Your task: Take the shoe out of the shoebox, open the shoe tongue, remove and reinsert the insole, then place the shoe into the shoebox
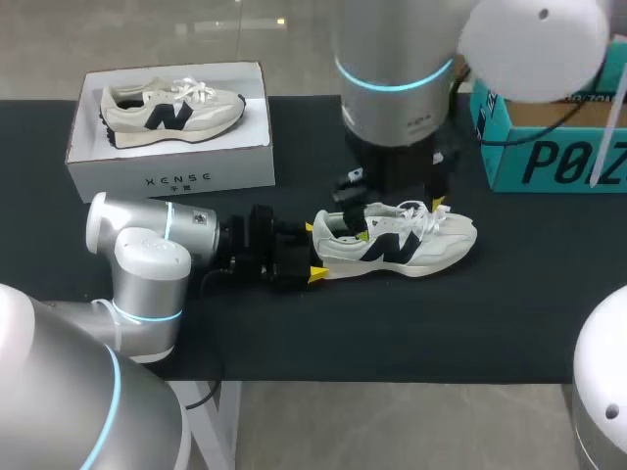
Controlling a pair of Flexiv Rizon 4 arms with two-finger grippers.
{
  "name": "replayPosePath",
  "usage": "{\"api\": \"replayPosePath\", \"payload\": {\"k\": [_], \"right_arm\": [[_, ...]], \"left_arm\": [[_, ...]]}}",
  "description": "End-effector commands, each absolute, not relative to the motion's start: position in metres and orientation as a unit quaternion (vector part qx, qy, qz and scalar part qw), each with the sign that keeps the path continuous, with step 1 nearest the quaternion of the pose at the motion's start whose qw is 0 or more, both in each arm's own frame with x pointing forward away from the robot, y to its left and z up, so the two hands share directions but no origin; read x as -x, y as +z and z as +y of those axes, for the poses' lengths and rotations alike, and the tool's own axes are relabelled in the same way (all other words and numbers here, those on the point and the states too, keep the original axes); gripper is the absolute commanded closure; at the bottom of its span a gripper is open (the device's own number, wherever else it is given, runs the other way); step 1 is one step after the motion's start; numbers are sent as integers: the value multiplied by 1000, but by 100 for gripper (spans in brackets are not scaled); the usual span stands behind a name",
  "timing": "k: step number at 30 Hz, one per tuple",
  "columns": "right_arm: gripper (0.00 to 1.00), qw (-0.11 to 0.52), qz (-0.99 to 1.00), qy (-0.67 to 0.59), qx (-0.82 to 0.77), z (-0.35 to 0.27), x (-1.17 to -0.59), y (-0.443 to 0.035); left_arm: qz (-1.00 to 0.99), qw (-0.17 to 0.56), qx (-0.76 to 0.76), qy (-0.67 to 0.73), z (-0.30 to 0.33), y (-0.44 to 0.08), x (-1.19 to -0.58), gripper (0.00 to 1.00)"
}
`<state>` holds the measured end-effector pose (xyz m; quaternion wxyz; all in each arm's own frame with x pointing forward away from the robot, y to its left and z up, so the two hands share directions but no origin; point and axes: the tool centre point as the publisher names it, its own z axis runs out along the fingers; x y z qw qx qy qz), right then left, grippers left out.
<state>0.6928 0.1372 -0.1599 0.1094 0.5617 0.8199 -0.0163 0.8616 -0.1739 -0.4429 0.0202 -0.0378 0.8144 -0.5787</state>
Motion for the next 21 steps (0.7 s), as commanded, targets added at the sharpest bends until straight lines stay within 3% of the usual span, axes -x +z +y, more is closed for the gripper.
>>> {"api": "replayPosePath", "payload": {"k": [1, 21], "right_arm": [[0, 218, 777, -212, -552, 178, -718, -180], [0, 222, 796, -204, -525, 190, -736, -196]], "left_arm": [[816, 18, 37, -577, -176, -447, -862, 100], [816, 18, 37, -577, -176, -447, -862, 100]]}}
